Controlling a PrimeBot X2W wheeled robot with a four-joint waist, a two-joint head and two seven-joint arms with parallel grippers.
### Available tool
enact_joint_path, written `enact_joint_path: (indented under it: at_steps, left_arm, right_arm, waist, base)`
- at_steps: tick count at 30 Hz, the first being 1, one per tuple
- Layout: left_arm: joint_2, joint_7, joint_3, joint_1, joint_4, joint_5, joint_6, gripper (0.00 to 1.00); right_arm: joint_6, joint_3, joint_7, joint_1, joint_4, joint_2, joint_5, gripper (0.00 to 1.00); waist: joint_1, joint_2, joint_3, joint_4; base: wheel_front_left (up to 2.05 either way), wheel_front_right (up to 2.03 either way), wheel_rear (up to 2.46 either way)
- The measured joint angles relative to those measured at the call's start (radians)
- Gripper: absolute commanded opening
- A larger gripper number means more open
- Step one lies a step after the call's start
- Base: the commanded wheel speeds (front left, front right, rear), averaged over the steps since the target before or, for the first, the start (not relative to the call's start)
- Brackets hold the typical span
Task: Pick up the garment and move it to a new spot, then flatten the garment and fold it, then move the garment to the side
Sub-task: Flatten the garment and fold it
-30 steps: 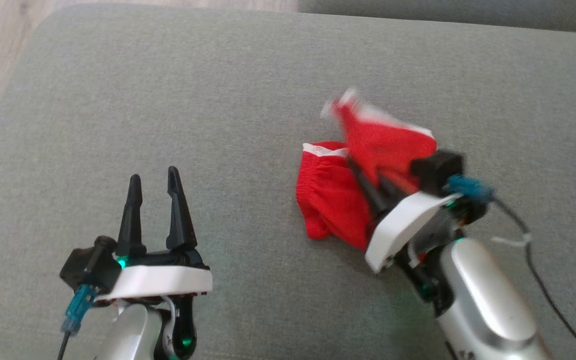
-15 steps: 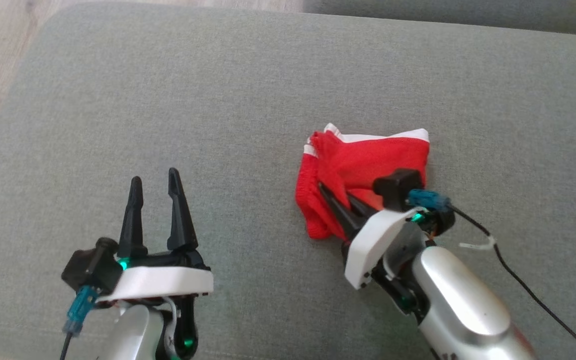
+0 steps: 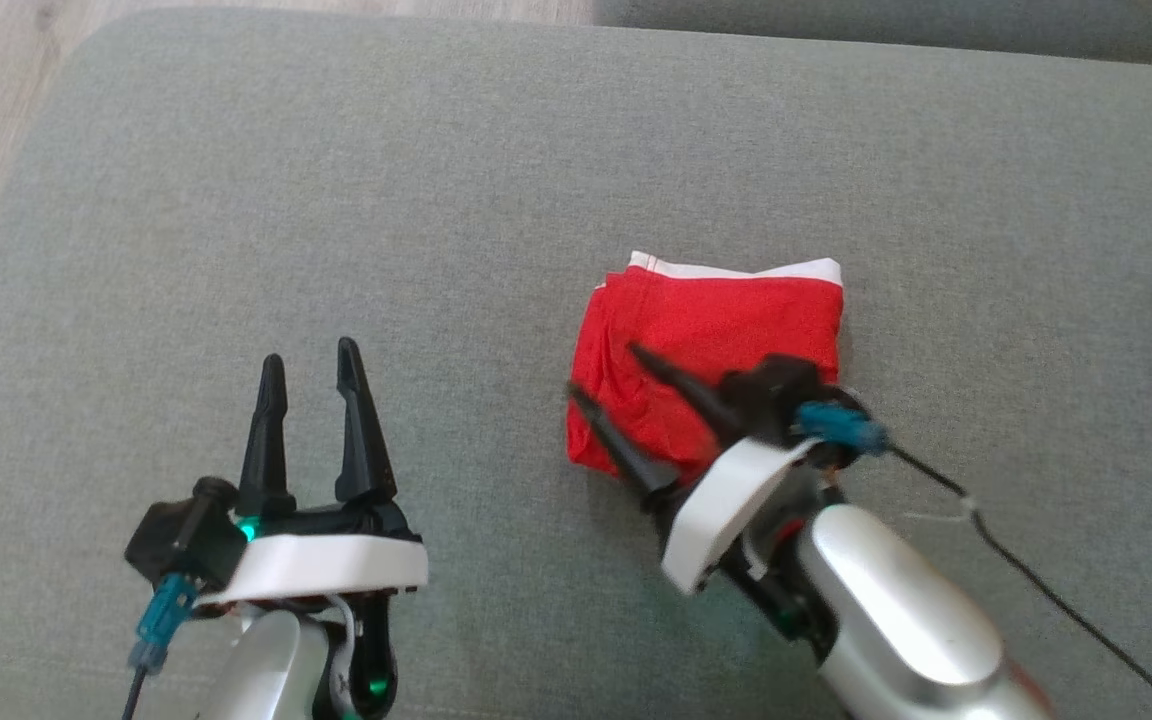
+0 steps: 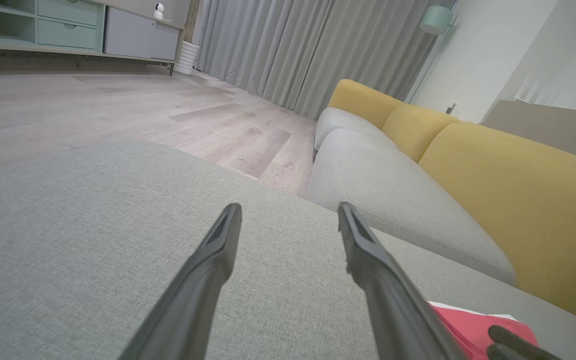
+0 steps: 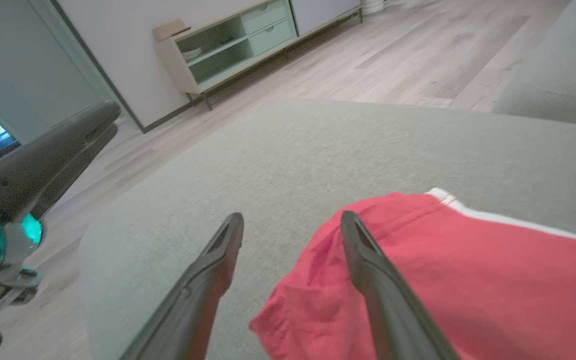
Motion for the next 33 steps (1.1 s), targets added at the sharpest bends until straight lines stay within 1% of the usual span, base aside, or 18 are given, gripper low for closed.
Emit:
enact_joint_path:
  at_steps: [5, 8, 13, 15, 18, 20, 21, 22, 23, 24, 27, 33]
  left_arm:
    - [-0.001, 0.000, -0.005, 0.000, 0.000, 0.000, 0.000, 1.00]
    - [-0.002, 0.000, -0.012, 0.000, 0.000, 0.000, -0.003, 1.00]
    - [-0.004, 0.000, -0.038, 0.000, 0.009, 0.003, -0.003, 1.00]
    - [-0.006, 0.000, -0.043, 0.000, 0.012, 0.003, -0.004, 1.00]
    - [-0.006, 0.000, -0.044, 0.000, 0.018, 0.003, -0.004, 1.00]
    - [-0.006, 0.000, -0.046, 0.000, 0.022, 0.003, -0.008, 1.00]
    - [-0.006, 0.000, -0.048, 0.000, 0.023, 0.003, -0.012, 1.00]
    - [-0.006, 0.000, -0.048, 0.000, 0.024, 0.003, -0.012, 1.00]
    - [-0.006, 0.000, -0.048, 0.000, 0.025, 0.003, -0.012, 1.00]
    - [-0.006, 0.000, -0.049, 0.000, 0.026, 0.003, -0.012, 1.00]
    - [-0.006, 0.000, -0.048, -0.001, 0.026, 0.003, -0.012, 1.00]
    - [-0.005, 0.000, -0.046, 0.000, 0.026, 0.003, -0.011, 1.00]
  right_arm:
    - [0.000, -0.107, -0.053, 0.030, -0.037, -0.002, -0.063, 1.00]
    - [0.000, -0.181, -0.063, 0.062, -0.062, -0.002, -0.117, 1.00]
    - [0.000, -0.290, -0.081, 0.099, -0.102, -0.002, -0.165, 1.00]
    - [0.000, -0.316, -0.082, 0.107, -0.104, -0.002, -0.185, 1.00]
    - [0.000, -0.312, -0.082, 0.106, -0.089, -0.002, -0.204, 1.00]
    - [0.000, -0.284, -0.081, 0.106, -0.054, -0.002, -0.208, 0.47]
    - [0.000, -0.265, -0.079, 0.105, -0.028, -0.002, -0.211, 0.27]
    - [0.000, -0.244, -0.077, 0.103, -0.001, -0.002, -0.220, 0.12]
    - [0.000, -0.221, -0.077, 0.101, 0.026, -0.001, -0.230, 0.03]
    - [0.000, -0.198, -0.077, 0.098, 0.053, -0.001, -0.231, 0.00]
    - [0.000, -0.123, -0.079, 0.075, 0.125, -0.002, -0.237, 0.00]
    - [0.000, 0.022, -0.091, 0.033, 0.176, -0.002, -0.155, 0.00]
  waist:
    - [0.0000, 0.0000, 0.001, -0.008]
    - [0.0000, 0.0000, 0.002, -0.013]
    - [0.0000, 0.0000, 0.003, -0.020]
    - [0.0000, 0.0000, 0.002, -0.019]
    - [0.0000, 0.0000, 0.003, -0.014]
    - [0.0000, 0.0000, 0.003, -0.009]
    - [0.0000, 0.0000, 0.003, -0.005]
    - [0.0000, 0.0000, 0.002, -0.001]
    - [0.0000, 0.0000, 0.002, 0.004]
    - [0.0000, 0.0000, 0.001, 0.009]
    - [0.0000, 0.0000, -0.002, 0.026]
    - [0.0000, 0.0000, -0.012, 0.049]
  base:
    - [0.00, 0.00, 0.00]
    - [0.00, 0.00, 0.00]
    - [0.00, 0.00, 0.00]
    - [0.00, 0.00, 0.00]
    - [0.00, 0.00, 0.00]
    - [0.00, 0.00, 0.00]
    - [0.00, 0.00, 0.00]
    - [0.00, 0.00, 0.00]
    - [0.00, 0.00, 0.00]
    - [0.00, 0.00, 0.00]
    - [0.00, 0.00, 0.00]
    - [0.00, 0.00, 0.00]
